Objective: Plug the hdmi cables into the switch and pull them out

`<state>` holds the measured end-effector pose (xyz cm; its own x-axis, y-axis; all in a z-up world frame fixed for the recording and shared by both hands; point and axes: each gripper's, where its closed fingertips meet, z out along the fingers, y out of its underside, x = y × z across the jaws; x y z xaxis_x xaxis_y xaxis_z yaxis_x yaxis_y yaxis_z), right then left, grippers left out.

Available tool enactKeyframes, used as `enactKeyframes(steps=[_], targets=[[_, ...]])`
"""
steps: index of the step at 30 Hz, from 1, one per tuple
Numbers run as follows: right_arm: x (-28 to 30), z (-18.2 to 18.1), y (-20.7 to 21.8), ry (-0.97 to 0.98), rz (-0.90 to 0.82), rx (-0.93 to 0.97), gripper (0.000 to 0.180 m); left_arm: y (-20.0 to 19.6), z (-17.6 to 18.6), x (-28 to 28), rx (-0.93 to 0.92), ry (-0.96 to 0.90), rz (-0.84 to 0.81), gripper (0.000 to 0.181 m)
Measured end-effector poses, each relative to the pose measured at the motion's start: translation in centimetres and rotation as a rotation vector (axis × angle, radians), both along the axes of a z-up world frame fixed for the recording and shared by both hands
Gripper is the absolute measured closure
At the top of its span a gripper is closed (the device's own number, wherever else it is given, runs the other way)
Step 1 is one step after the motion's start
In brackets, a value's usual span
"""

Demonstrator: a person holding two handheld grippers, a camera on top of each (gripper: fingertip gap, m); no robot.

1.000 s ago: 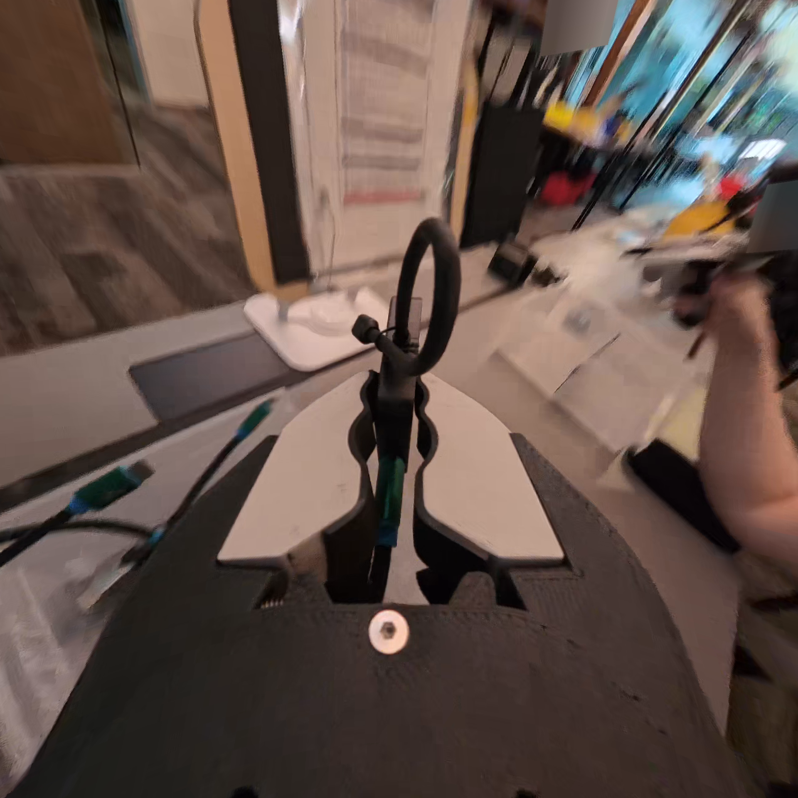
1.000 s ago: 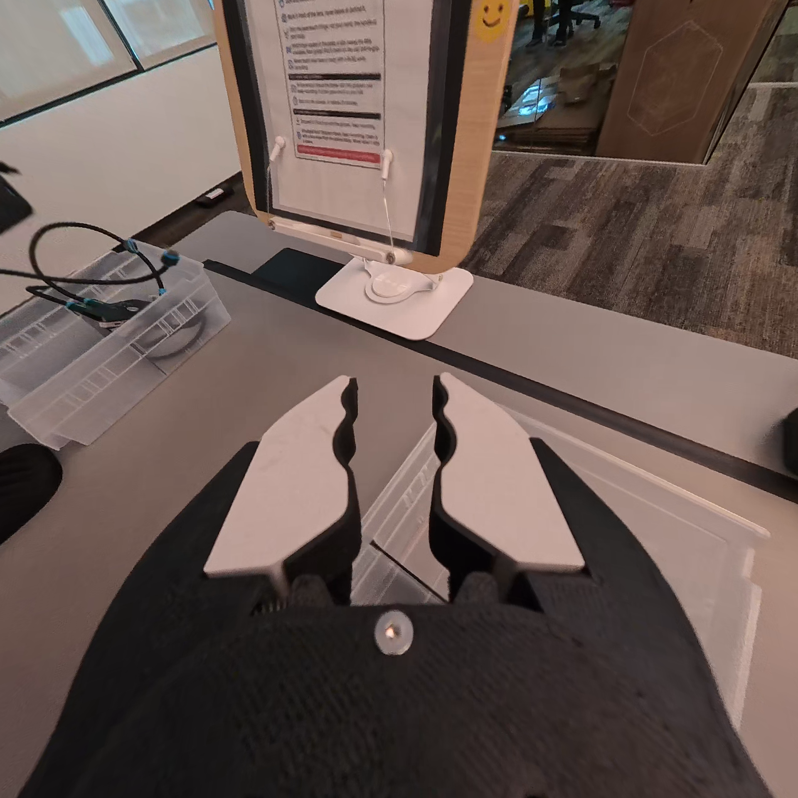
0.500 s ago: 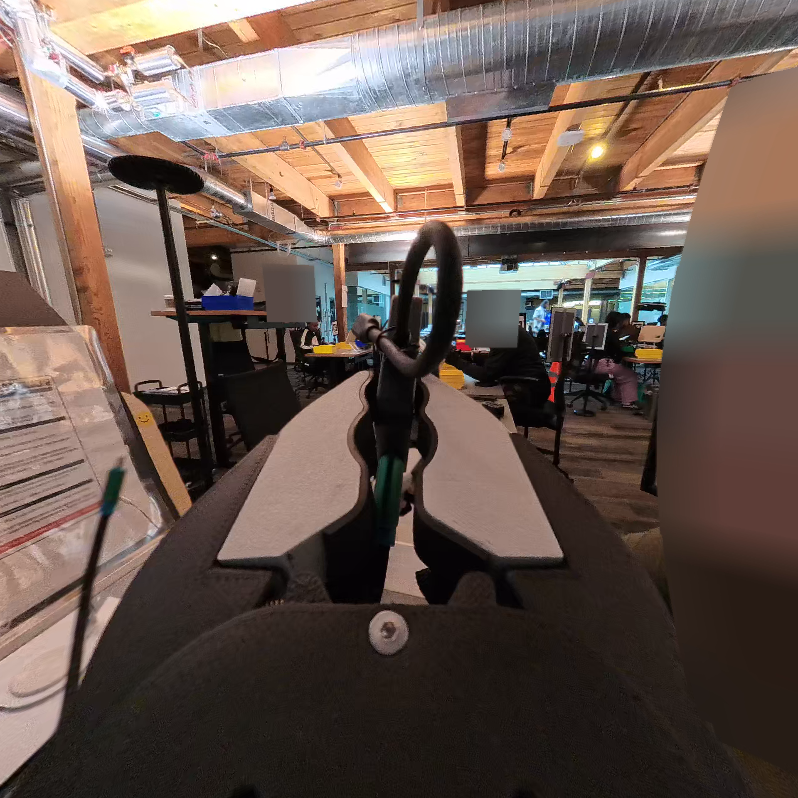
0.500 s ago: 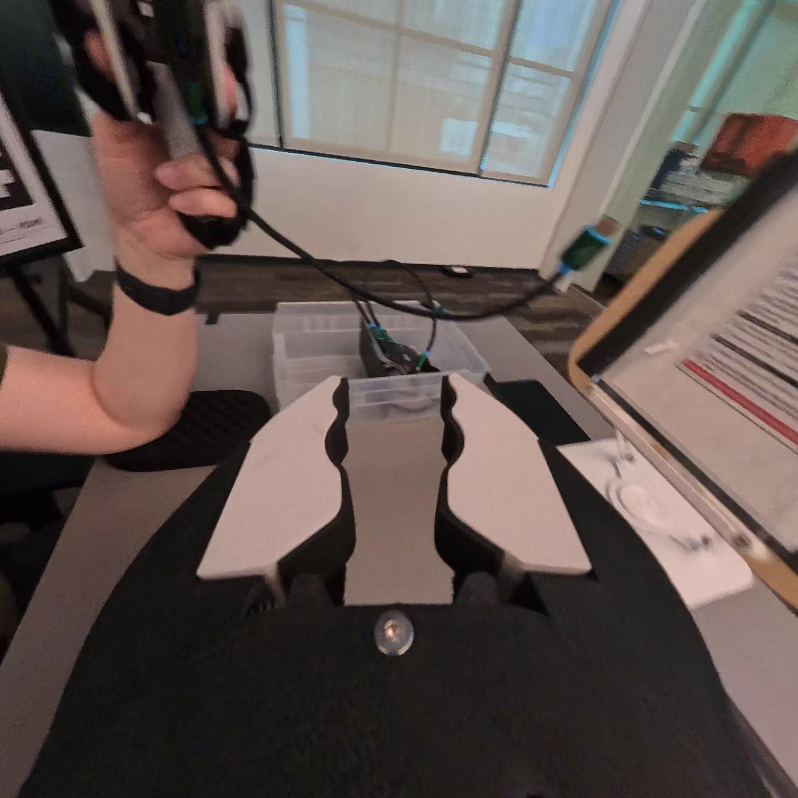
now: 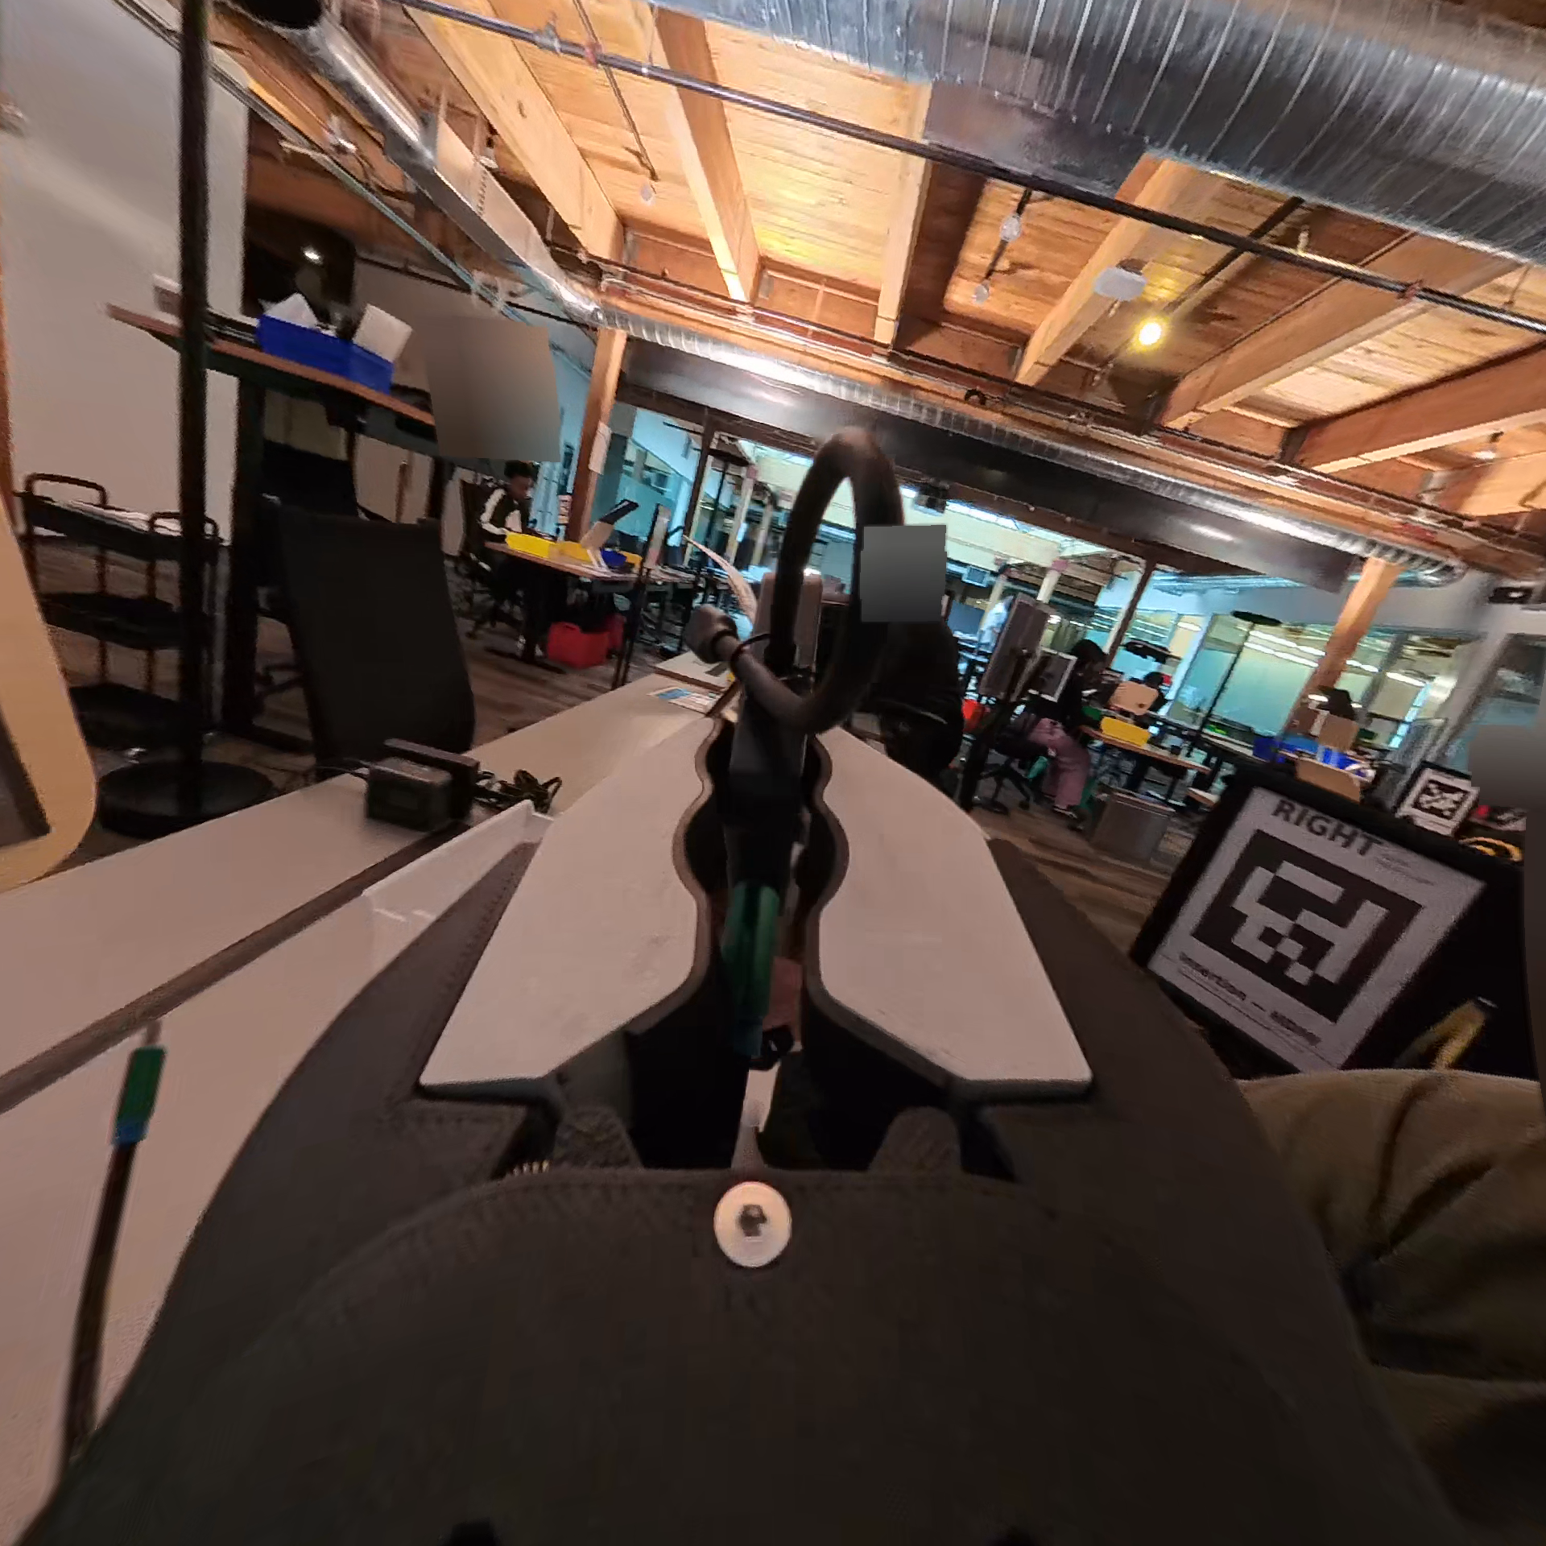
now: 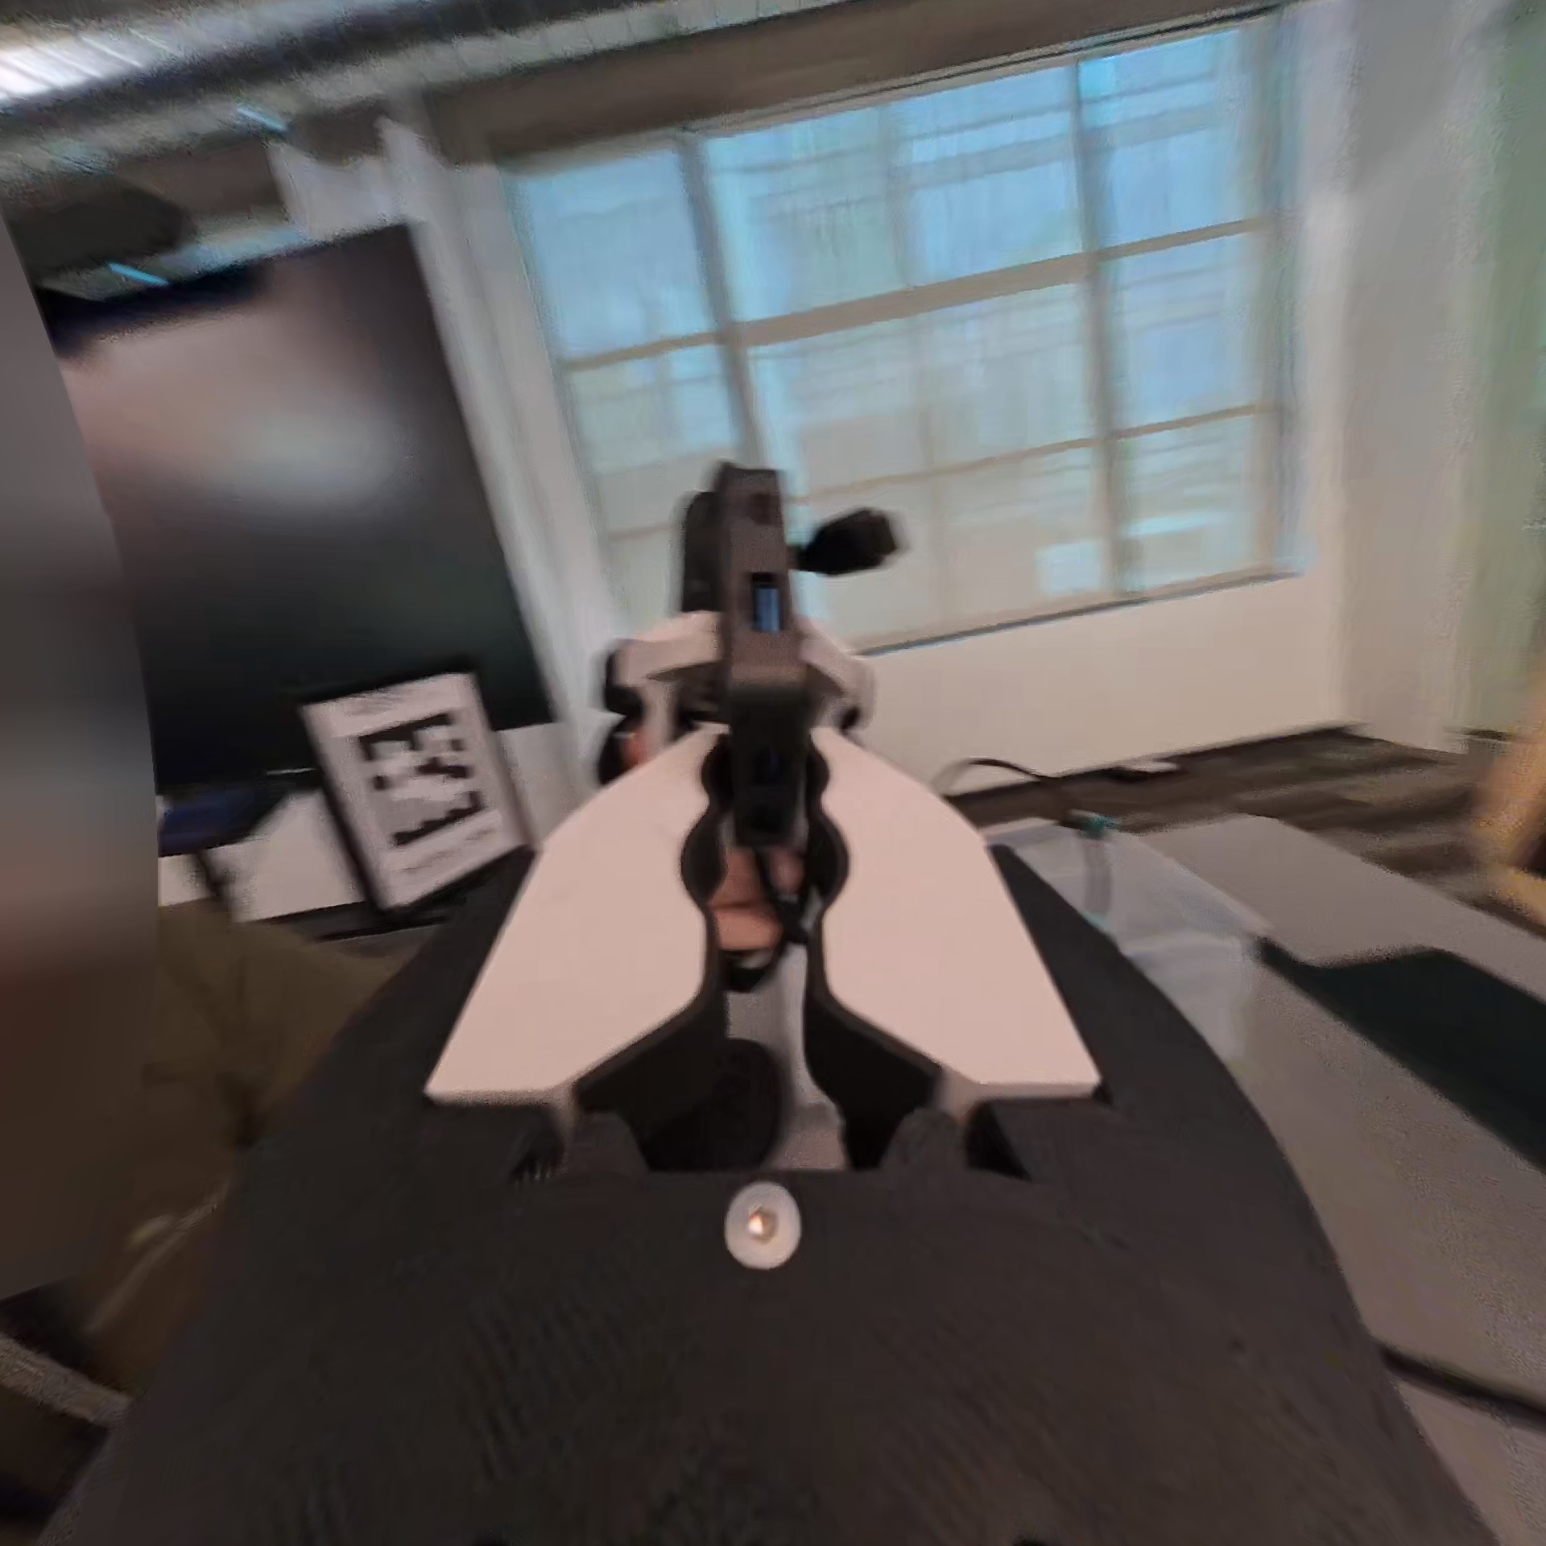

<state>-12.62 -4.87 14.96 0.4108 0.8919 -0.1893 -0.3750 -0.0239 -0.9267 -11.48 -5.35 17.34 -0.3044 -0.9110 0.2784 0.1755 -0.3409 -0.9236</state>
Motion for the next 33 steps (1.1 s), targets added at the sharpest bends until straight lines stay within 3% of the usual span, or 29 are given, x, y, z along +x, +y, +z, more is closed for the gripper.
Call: enactKeyframes(steps=[5, 8, 10, 11, 12, 16, 20, 22, 24, 28, 33], targets=[[2.3, -0.7, 0.8, 0.098, 0.15, -0.177, 0.166, 1.6, -1.6, 0.1, 0.065, 0.151, 0.056, 0.165], [4.2, -1.8, 1.6, 0.182, 0.251, -0.394, 0.166, 3.4, -0.7, -1.6, 0.325, 0.109, 0.222, 0.149], [4.9, -2.4, 2.0, 0.236, 0.303, -0.471, 0.166, 4.6, 0.2, -2.9, 0.504, 0.018, 0.409, 0.097], [4.9, -2.8, 2.0, 0.254, 0.349, -0.518, 0.166, 4.4, 0.4, -3.4, 0.616, -0.024, 0.452, 0.094], [4.7, -3.1, 1.9, 0.269, 0.39, -0.551, 0.166, 4.1, -0.1, -3.5, 0.726, -0.016, 0.465, 0.103], [2.9, -4.8, 1.7, 0.231, 0.49, -0.65, 0.166, 3.1, -3.4, -2.3, 0.964, 0.149, 0.423, 0.091], [2.1, -5.0, 1.3, 0.235, 0.553, -0.679, 0.165, 2.2, -6.3, -1.2, 0.967, 0.263, 0.287, 0.084], [1.8, -5.3, 1.3, 0.213, 0.544, -0.689, 0.166, 2.6, -7.1, -0.6, 0.982, 0.295, 0.296, 0.084], [1.7, -5.5, 1.3, 0.209, 0.557, -0.703, 0.165, 2.5, -7.6, 0.0, 0.993, 0.298, 0.294, 0.086], [1.3, -6.0, 1.2, 0.185, 0.564, -0.723, 0.162, 2.0, -8.4, 0.7, 0.982, 0.287, 0.246, 0.108], [1.4, -5.9, 1.2, 0.19, 0.583, -0.728, 0.162, 1.4, -8.3, 0.5, 0.911, 0.276, 0.187, 0.107]])
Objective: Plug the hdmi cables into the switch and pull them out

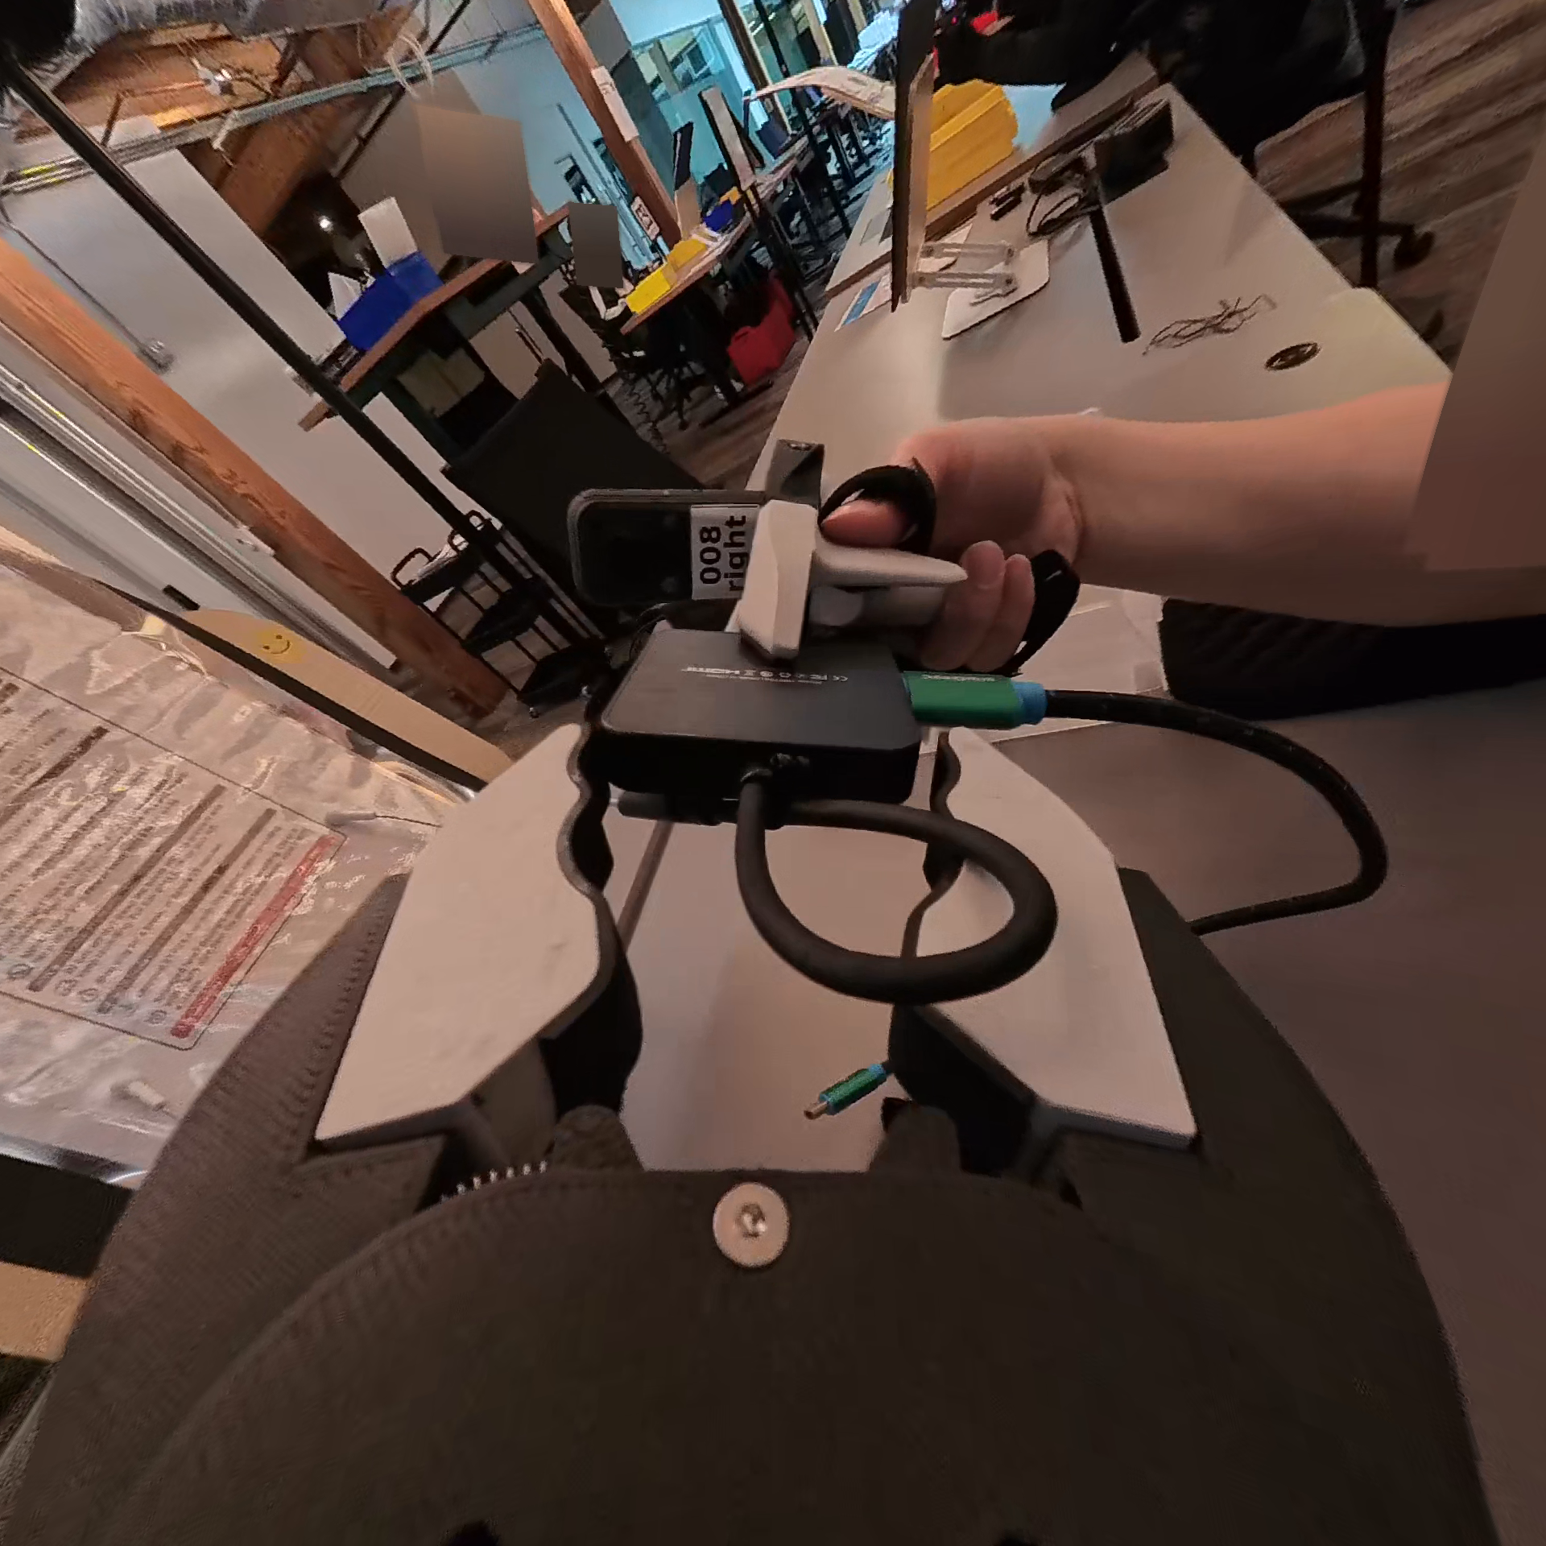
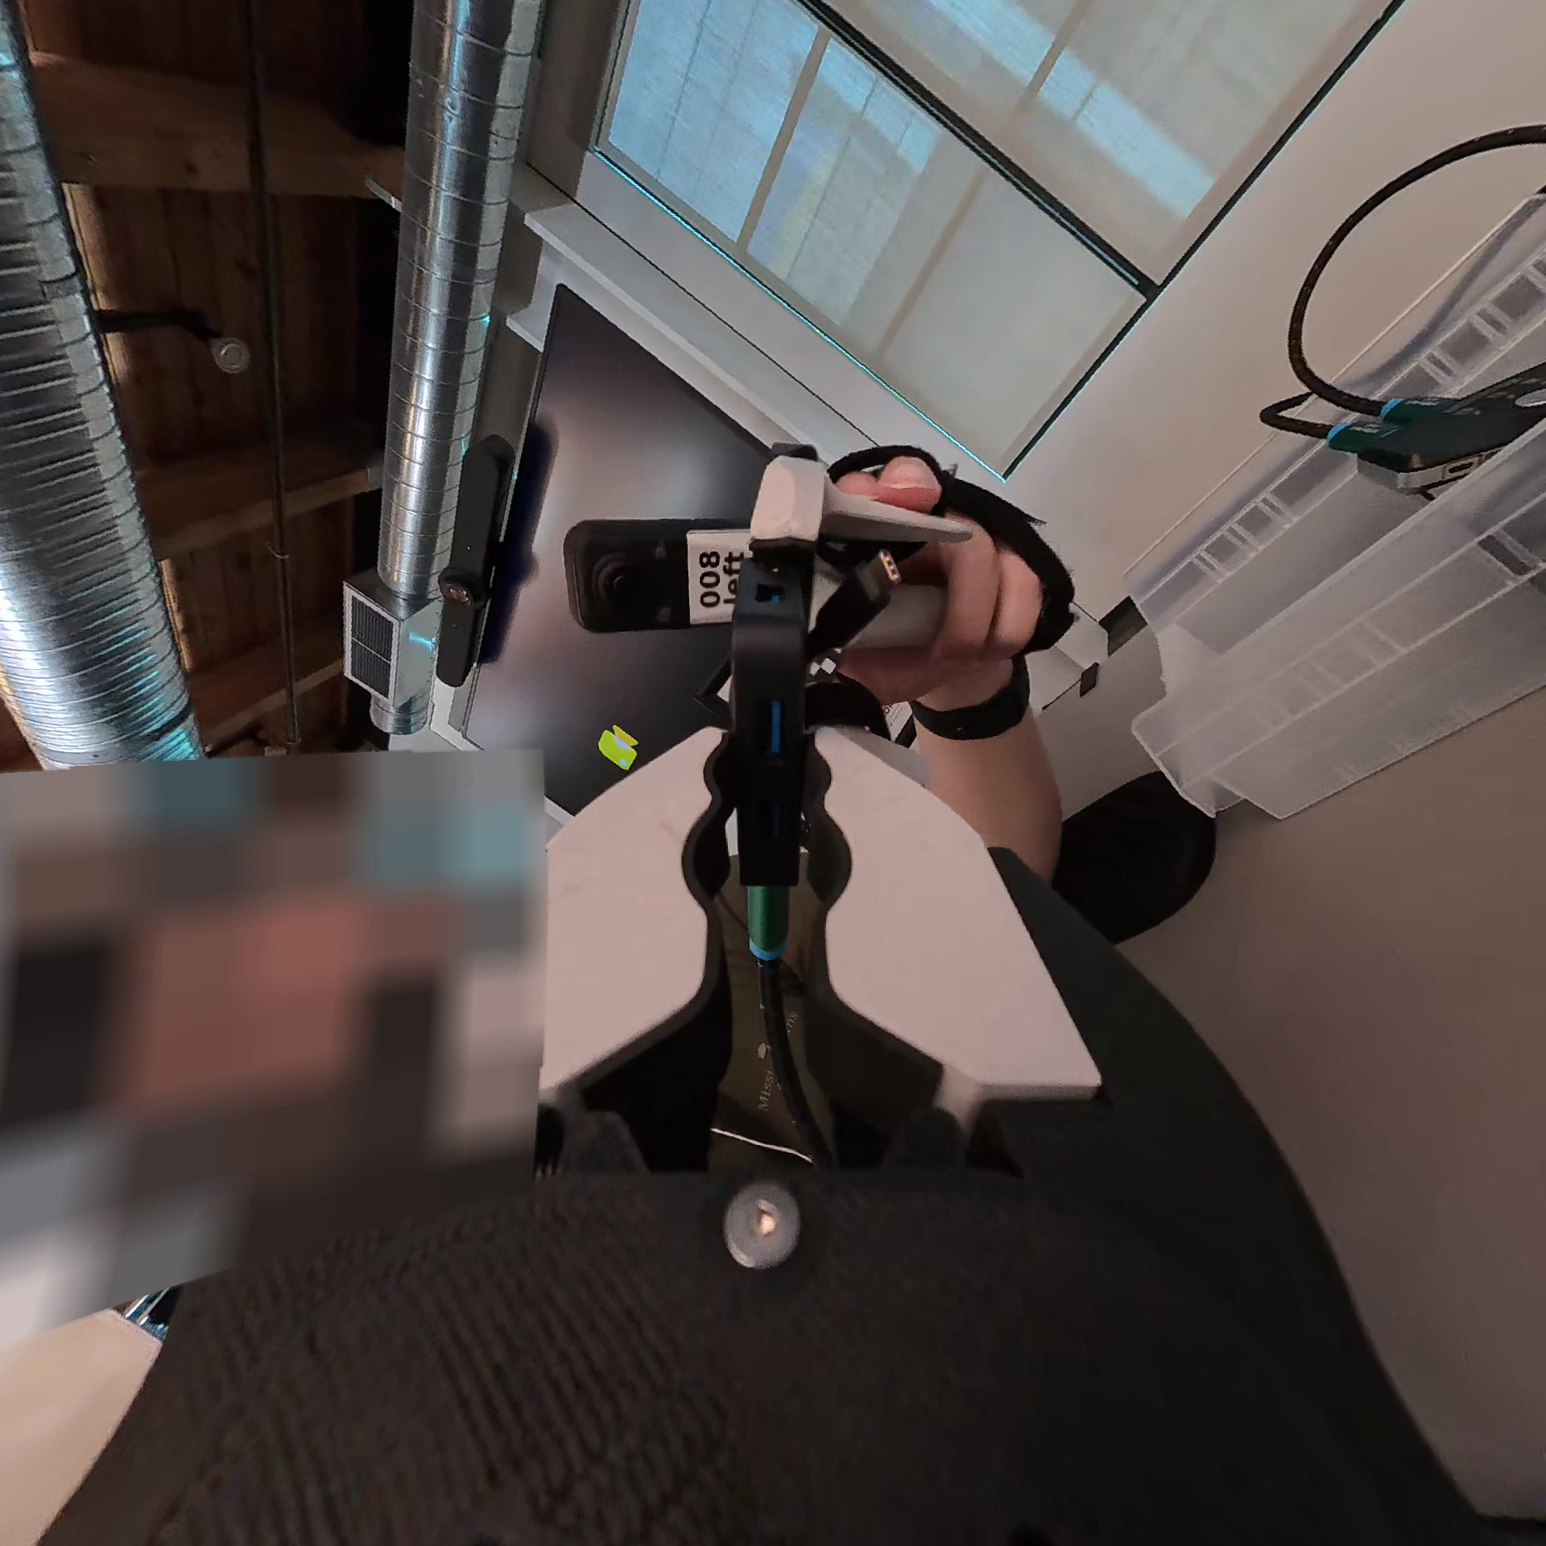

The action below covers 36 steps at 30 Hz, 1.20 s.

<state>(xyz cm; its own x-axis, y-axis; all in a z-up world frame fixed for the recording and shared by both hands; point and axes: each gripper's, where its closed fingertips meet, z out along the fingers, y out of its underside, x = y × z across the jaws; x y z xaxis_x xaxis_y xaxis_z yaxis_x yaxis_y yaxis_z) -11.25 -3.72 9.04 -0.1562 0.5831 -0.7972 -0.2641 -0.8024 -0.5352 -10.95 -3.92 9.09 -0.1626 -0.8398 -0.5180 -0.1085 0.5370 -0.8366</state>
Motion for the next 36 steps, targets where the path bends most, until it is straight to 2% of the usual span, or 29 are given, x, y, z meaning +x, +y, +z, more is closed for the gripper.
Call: enactKeyframes(steps=[8, 14, 21, 26, 28, 31, 34, 36], targets=[[0.4, 0.1, 0.0, -0.003, -0.004, 0.006, 0.165, 0.1, 0.1, 0.4, -0.003, 0.003, 0.024, 0.111], [0.7, 0.1, 0.5, -0.077, -0.087, 0.084, 0.16, 0.4, 0.9, 0.7, 0.203, -0.06, 0.137, 0.111], [1.5, 1.4, 2.3, -0.253, -0.416, 0.447, 0.137, 3.0, 3.0, -0.3, 0.515, -0.138, 0.411, 0.111], [2.5, 3.1, 3.1, -0.389, -0.861, 0.848, 0.131, 5.1, 4.7, -1.5, 0.511, -0.208, 0.547, 0.111], [2.9, 2.7, 3.8, -0.5, -1.039, 0.915, 0.13, 5.8, 5.3, -2.0, 0.479, -0.233, 0.584, 0.111], [2.0, 1.9, 4.2, -0.574, -1.128, 0.953, 0.13, 6.3, 5.8, -2.4, 0.426, -0.254, 0.603, 0.112], [0.5, 0.9, 4.5, -0.625, -1.09, 0.956, 0.13, 6.2, 5.7, -2.2, 0.408, -0.25, 0.593, 0.112], [-0.2, 0.7, 4.5, -0.591, -1.057, 0.92, 0.131, 6.0, 5.5, -1.9, 0.423, -0.247, 0.588, 0.112]])
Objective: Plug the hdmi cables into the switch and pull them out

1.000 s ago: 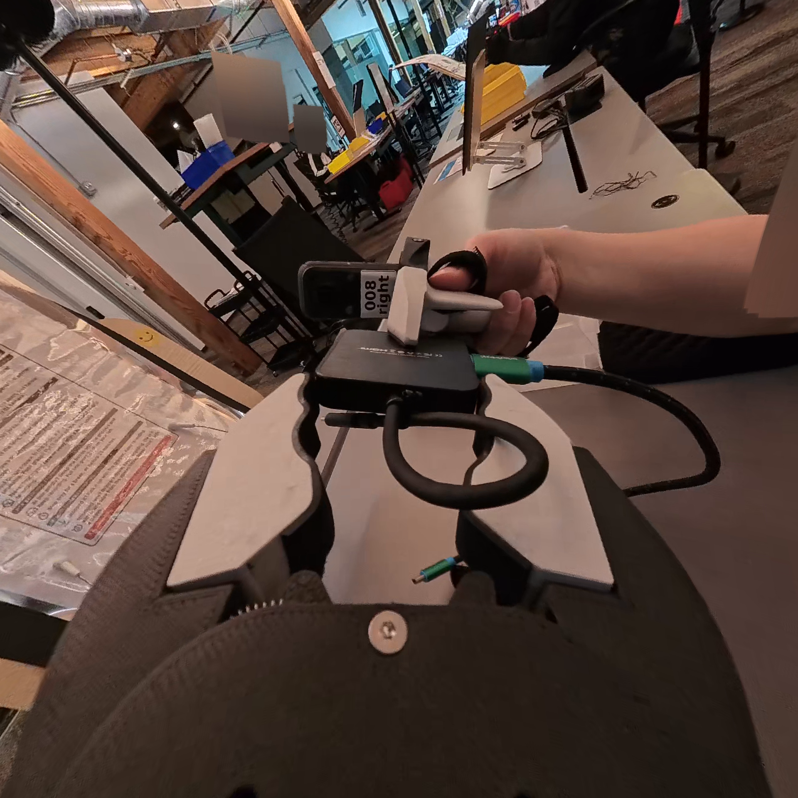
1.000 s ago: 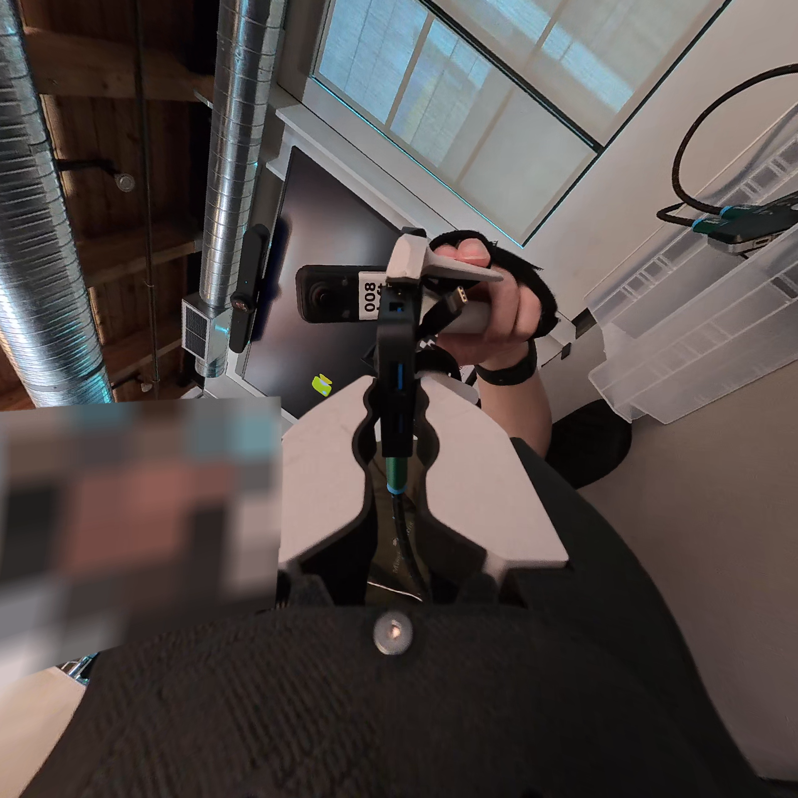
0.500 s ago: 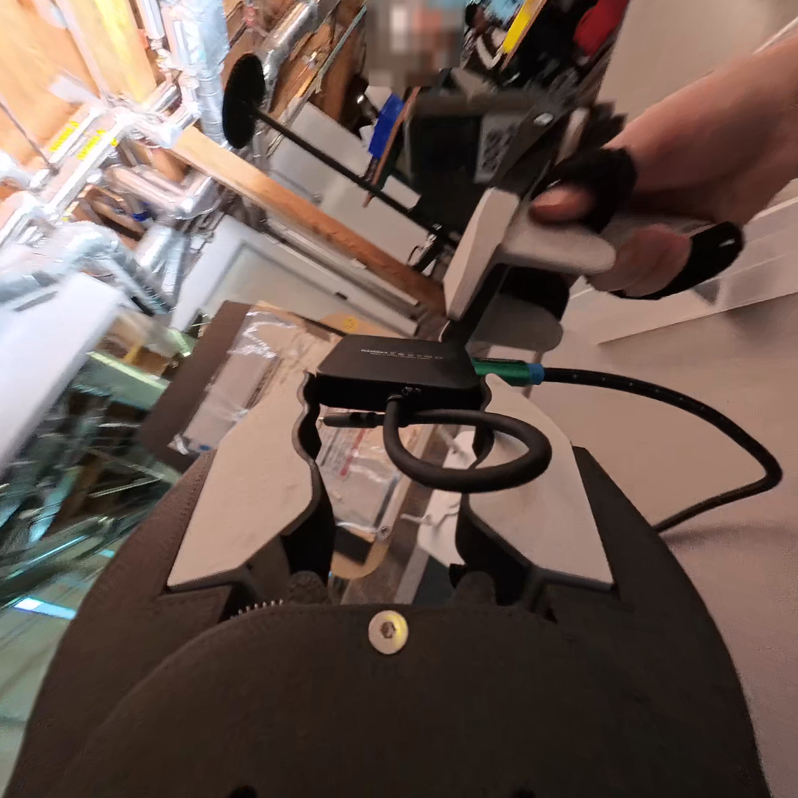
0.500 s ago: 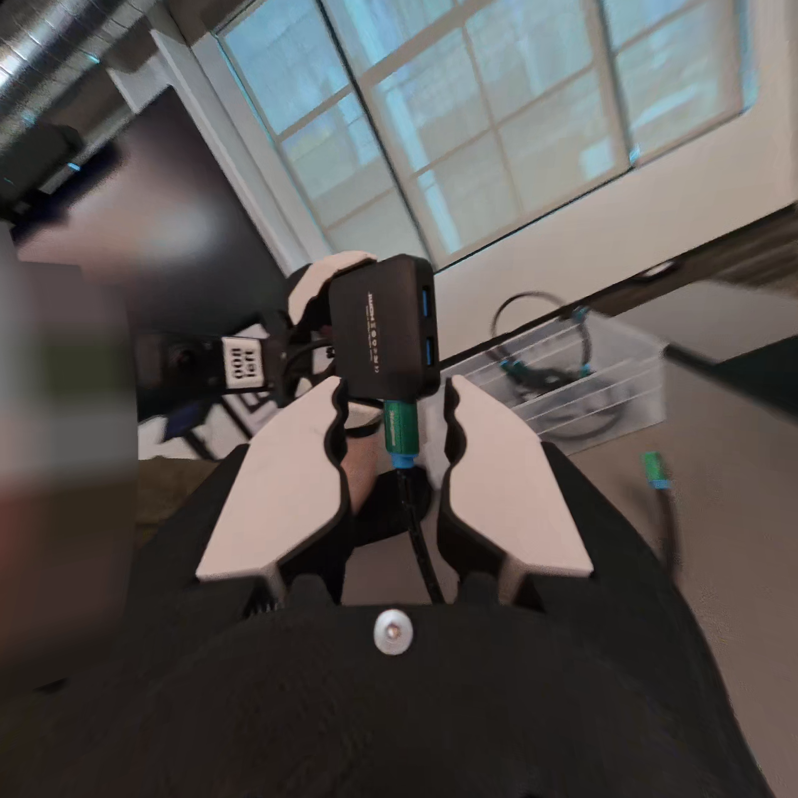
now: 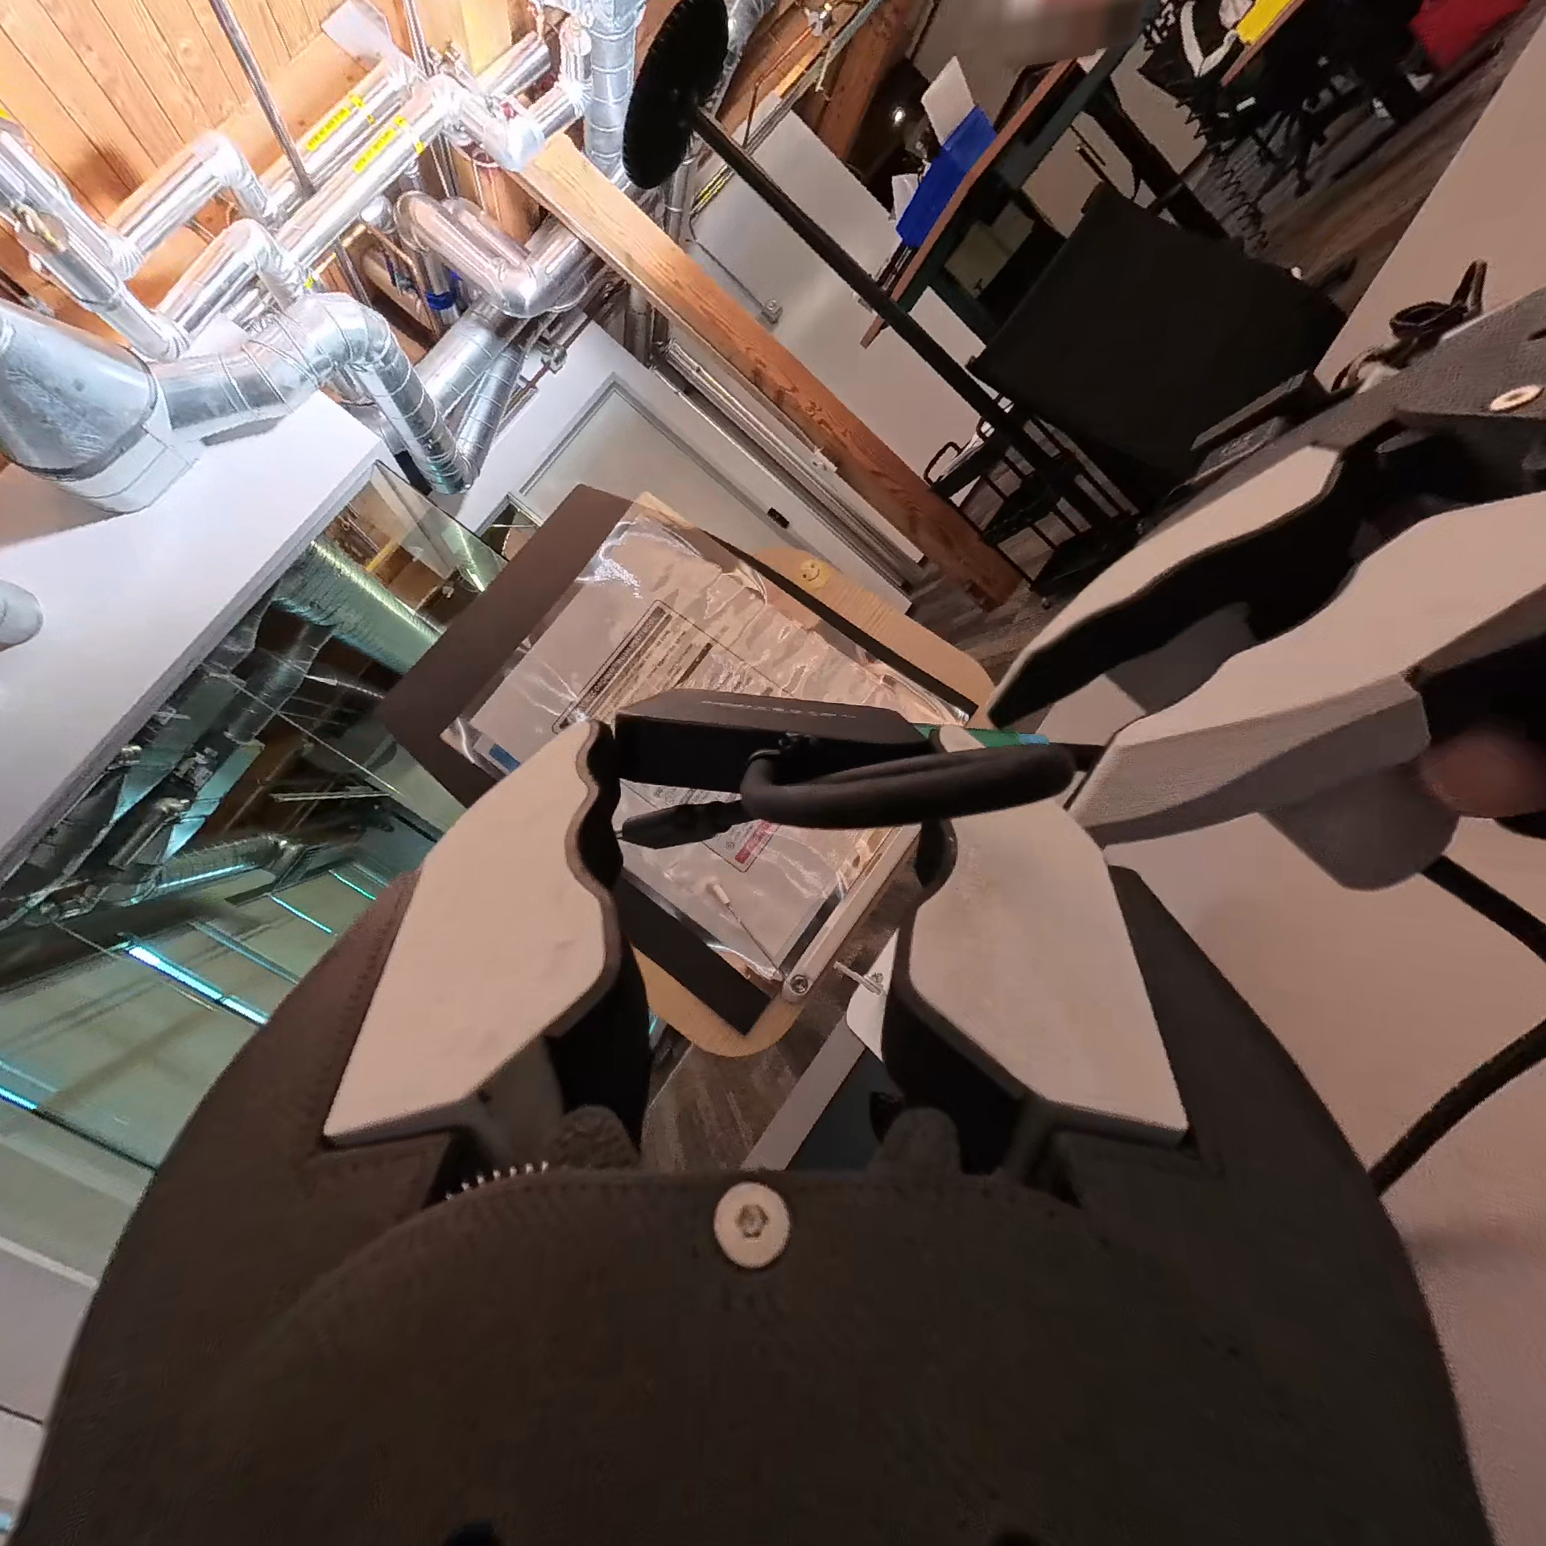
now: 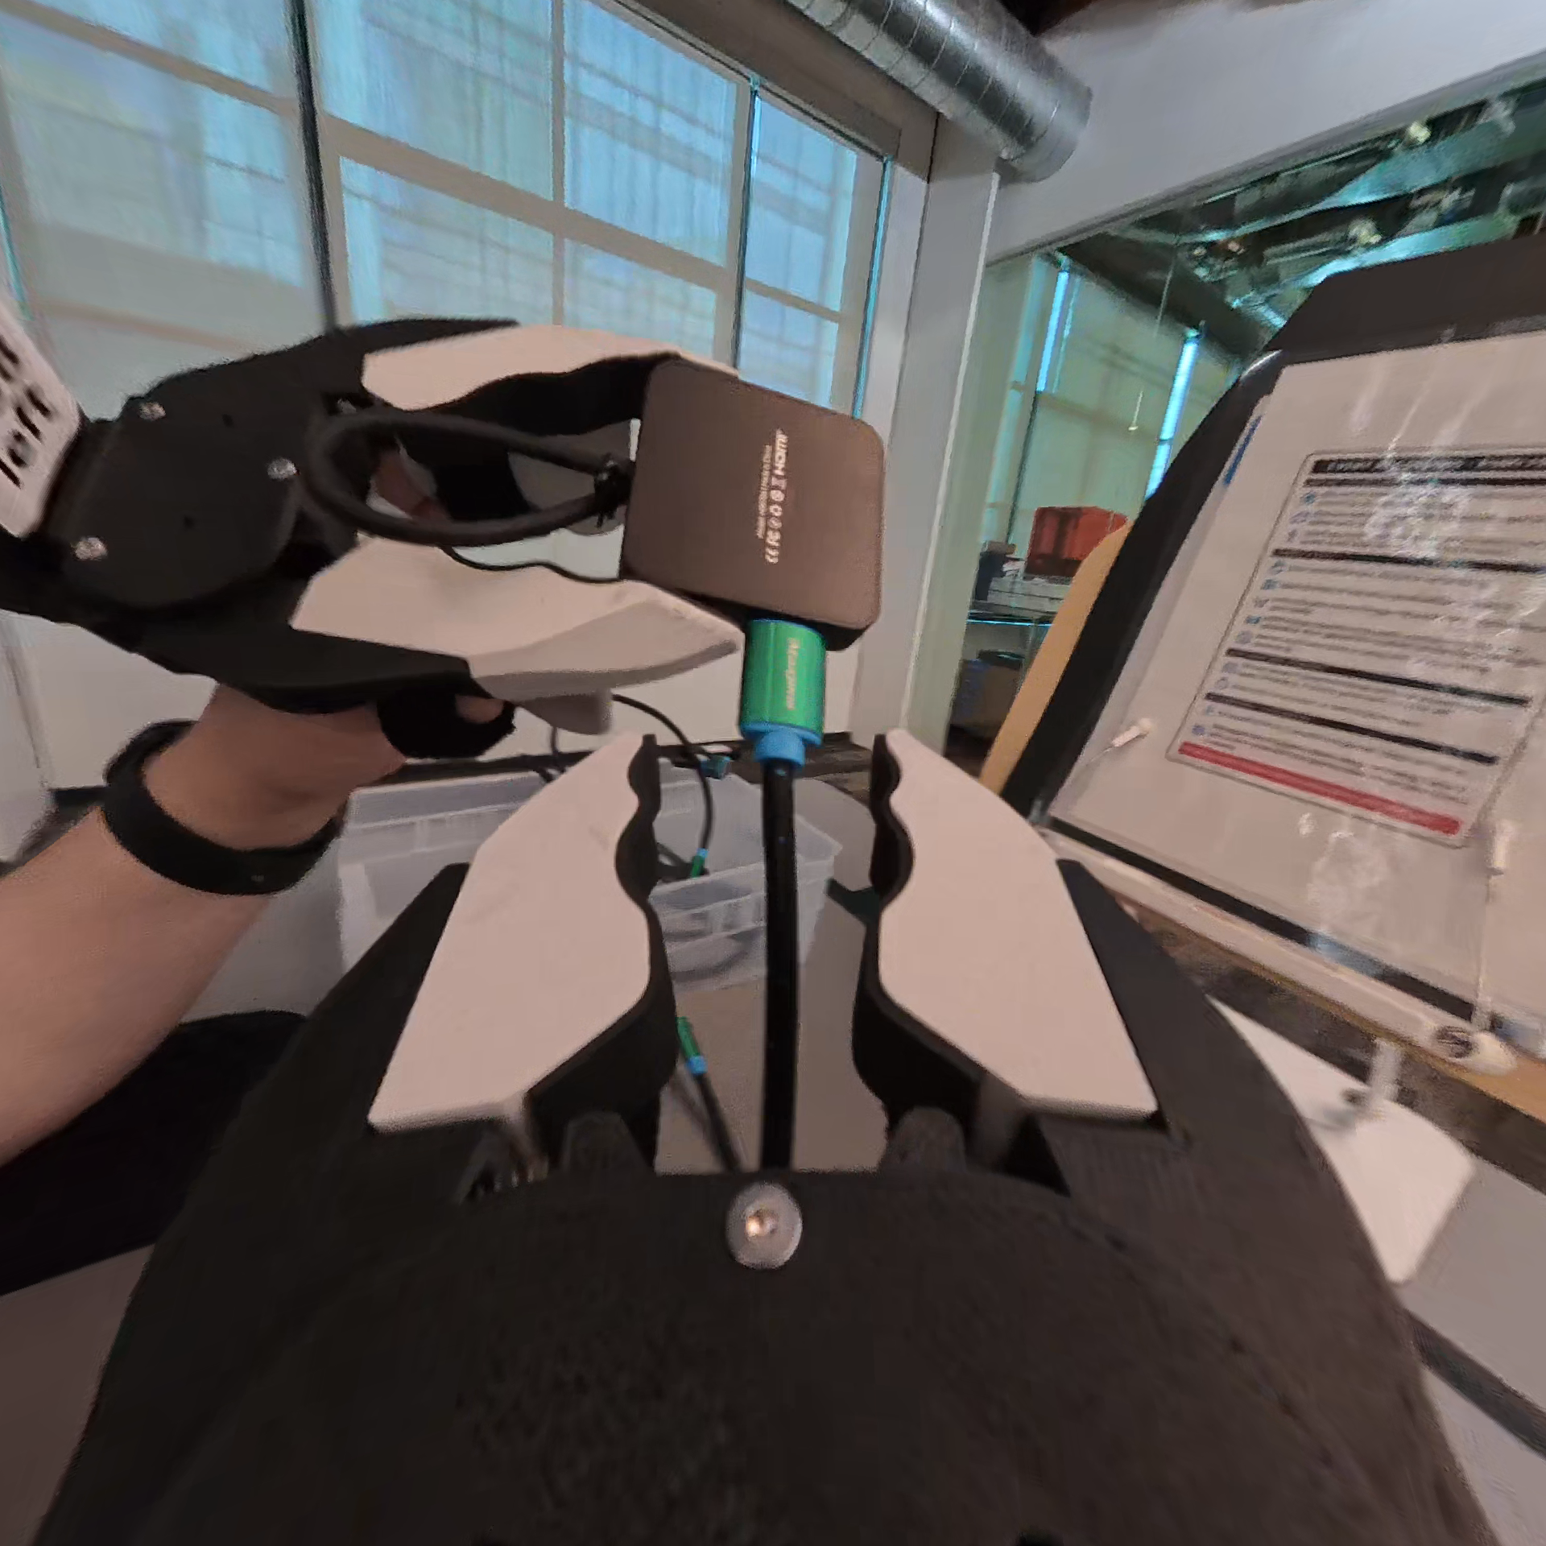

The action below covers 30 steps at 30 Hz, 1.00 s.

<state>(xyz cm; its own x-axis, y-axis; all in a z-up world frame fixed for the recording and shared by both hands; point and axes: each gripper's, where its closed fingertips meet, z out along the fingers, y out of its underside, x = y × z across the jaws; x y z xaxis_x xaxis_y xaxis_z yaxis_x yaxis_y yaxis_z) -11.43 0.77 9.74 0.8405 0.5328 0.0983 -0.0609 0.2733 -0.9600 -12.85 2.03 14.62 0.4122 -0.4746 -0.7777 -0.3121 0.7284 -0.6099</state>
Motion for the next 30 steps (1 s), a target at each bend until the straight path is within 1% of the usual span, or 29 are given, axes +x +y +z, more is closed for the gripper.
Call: enactKeyframes(steps=[3, 7, 10, 15, 20, 22, 26, 30], targets=[[0.2, 0.0, 0.0, 0.097, 0.04, -0.036, 0.139, -0.4, -0.3, 0.5, 0.015, 0.012, -0.008, 0.111], [0.4, 0.1, -0.2, 0.174, 0.106, -0.051, 0.151, -0.9, -0.6, 1.0, 0.015, 0.016, -0.028, 0.112], [0.7, 0.2, -0.1, 0.205, 0.111, -0.069, 0.158, -1.1, -0.8, 1.2, 0.018, 0.02, -0.04, 0.111], [1.3, 0.1, 0.1, 0.204, 0.073, -0.105, 0.158, -0.8, -0.8, 1.6, 0.02, -0.018, -0.031, 0.111], [2.1, 0.6, -0.2, 0.188, -0.026, -0.029, 0.157, -1.0, -0.6, 1.9, 0.061, -0.077, -0.014, 0.112], [2.2, 0.6, -0.1, 0.183, -0.052, -0.032, 0.157, -0.8, -0.5, 1.9, 0.07, -0.079, 0.0, 0.113], [2.0, 0.5, -0.1, 0.164, -0.037, -0.034, 0.157, -0.6, -0.5, 1.7, 0.038, -0.071, -0.01, 0.115], [1.6, 0.3, -0.3, 0.092, -0.015, -0.029, 0.158, -1.0, -0.5, 1.6, 0.068, -0.043, -0.035, 0.115]])
